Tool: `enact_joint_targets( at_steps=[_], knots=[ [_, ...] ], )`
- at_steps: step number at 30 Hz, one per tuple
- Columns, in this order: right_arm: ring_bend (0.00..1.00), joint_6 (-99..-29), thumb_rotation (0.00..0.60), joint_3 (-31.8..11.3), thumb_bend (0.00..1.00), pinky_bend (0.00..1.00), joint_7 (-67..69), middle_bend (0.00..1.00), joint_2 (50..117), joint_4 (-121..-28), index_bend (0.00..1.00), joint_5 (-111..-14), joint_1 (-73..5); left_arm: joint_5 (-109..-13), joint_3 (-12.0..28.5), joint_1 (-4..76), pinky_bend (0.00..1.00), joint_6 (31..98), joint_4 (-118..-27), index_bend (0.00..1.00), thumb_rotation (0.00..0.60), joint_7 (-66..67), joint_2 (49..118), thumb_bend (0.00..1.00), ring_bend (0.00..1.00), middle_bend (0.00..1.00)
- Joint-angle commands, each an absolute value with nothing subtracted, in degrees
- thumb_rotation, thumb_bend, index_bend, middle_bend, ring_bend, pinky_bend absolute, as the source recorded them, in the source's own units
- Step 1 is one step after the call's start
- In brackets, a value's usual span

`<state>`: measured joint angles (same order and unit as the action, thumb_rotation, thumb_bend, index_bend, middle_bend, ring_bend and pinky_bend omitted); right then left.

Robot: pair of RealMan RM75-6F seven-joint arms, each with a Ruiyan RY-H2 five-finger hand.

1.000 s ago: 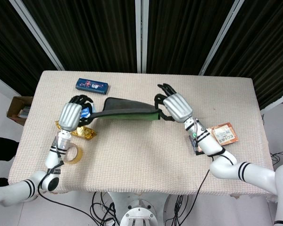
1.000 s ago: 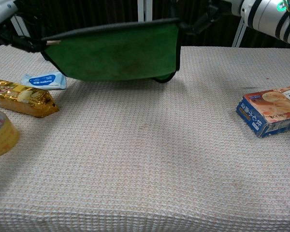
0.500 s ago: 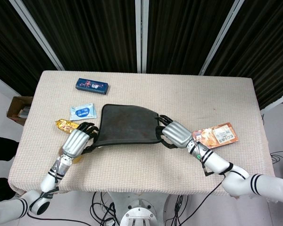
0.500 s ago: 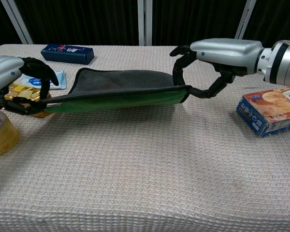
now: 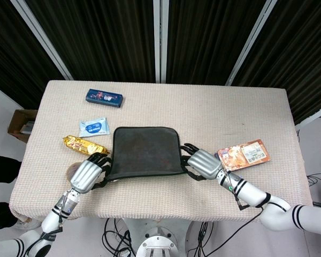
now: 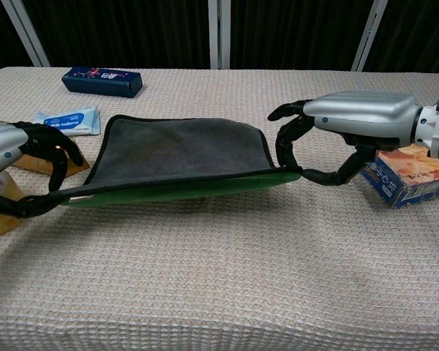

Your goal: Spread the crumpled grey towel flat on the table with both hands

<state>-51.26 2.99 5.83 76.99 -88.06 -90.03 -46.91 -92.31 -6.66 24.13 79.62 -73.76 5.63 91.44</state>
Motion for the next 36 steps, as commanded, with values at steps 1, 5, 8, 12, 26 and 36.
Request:
enact_joint_targets(
  at_steps=[1,5,8,12,26,36],
  knots=[
    [0.0,-51.4,0.6,3.0,0.54,0.0,4.4,0.33,77.3,-87.9,0.73,-89.9,-46.4,-92.1,-6.9,23.9,0.22,77.8,-74.3,0.62,0.6,7.3,91.3,0.41,0.2,0.3],
    [0.0,-51.7,0.6,3.3,0.46,0.0,-1.3,0.29,79.8,-86.2,0.64,-89.5,-45.2,-89.7,-7.4,24.3,0.2,72.4,-77.9,0.51,0.6,11.8,89.4,0.37,0.17,0.23],
    [0.0,-51.5,0.6,4.2,0.3,0.0,-5.2,0.23,81.8,-85.7,0.49,-88.2,-43.6,-87.5,-7.3,24.5,0.19,69.3,-81.4,0.39,0.6,16.6,87.7,0.31,0.14,0.17],
    [0.0,-50.3,0.6,5.4,0.13,0.0,-9.2,0.16,83.1,-86.0,0.22,-86.2,-42.0,-83.9,-7.0,24.8,0.18,65.6,-86.4,0.26,0.6,21.7,85.3,0.23,0.13,0.13],
    [0.0,-55.5,0.6,3.6,0.02,0.0,-14.1,0.08,74.9,-94.9,0.01,-85.9,-39.0,-81.7,-4.7,23.2,0.18,68.7,-96.4,0.2,0.6,28.1,78.9,0.16,0.12,0.12],
    [0.0,-63.7,0.6,-1.3,0.02,0.0,-11.4,0.07,68.9,-97.0,0.01,-84.7,-35.8,-92.7,-7.7,23.2,0.18,69.7,-90.1,0.33,0.6,16.8,82.3,0.15,0.12,0.13]
  ],
)
